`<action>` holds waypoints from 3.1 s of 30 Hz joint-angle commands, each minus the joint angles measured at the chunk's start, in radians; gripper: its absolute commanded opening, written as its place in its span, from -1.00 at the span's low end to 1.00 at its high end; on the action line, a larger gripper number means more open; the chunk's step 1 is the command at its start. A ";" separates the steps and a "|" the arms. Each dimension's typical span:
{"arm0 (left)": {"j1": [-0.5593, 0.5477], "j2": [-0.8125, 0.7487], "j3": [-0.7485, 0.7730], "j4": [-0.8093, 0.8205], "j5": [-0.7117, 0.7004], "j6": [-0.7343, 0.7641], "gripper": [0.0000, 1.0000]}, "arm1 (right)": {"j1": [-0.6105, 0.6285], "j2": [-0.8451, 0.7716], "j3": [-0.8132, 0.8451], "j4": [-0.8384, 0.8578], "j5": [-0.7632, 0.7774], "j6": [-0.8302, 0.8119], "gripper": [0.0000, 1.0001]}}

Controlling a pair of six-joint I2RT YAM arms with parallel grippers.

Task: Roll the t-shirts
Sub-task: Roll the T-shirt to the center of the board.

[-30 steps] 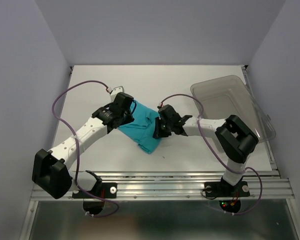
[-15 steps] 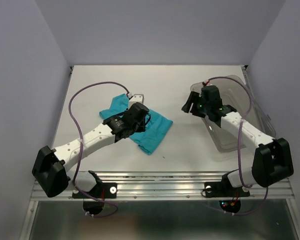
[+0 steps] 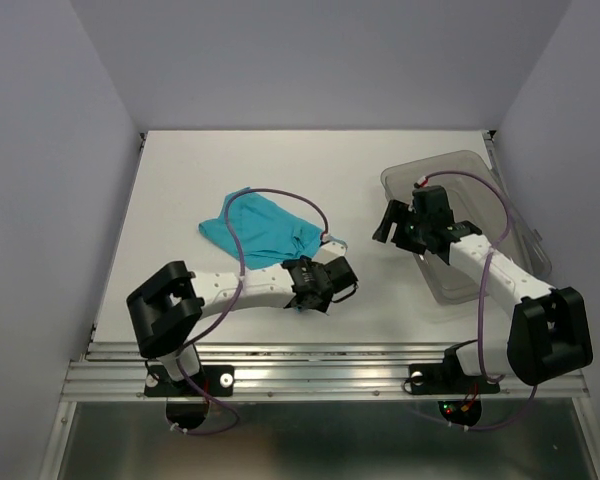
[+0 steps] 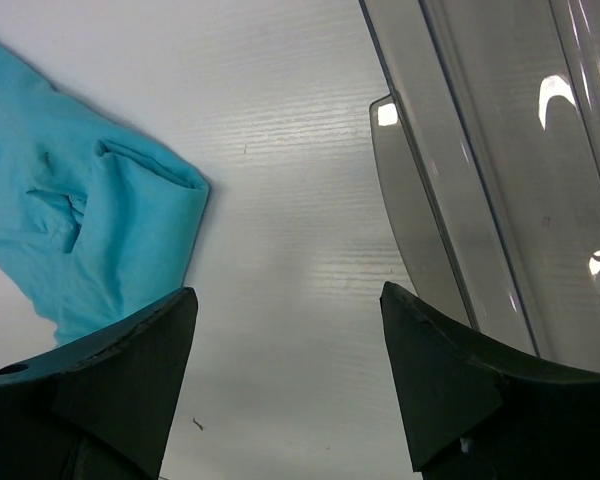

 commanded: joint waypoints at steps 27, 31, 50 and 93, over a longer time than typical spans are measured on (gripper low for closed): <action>-0.077 0.213 0.052 -0.004 -0.150 -0.009 0.25 | -0.007 -0.022 0.016 -0.026 -0.152 -0.051 0.61; -0.062 0.216 0.026 0.037 -0.131 -0.004 0.04 | -0.007 -0.013 0.016 -0.040 -0.179 -0.055 0.62; 0.096 -0.203 -0.200 0.328 0.221 0.074 -1.00 | 0.138 0.039 0.071 0.037 -0.203 0.044 0.71; 0.081 -0.297 -0.238 0.261 0.248 0.050 0.58 | 0.327 0.375 -0.038 0.563 -0.040 0.433 -0.99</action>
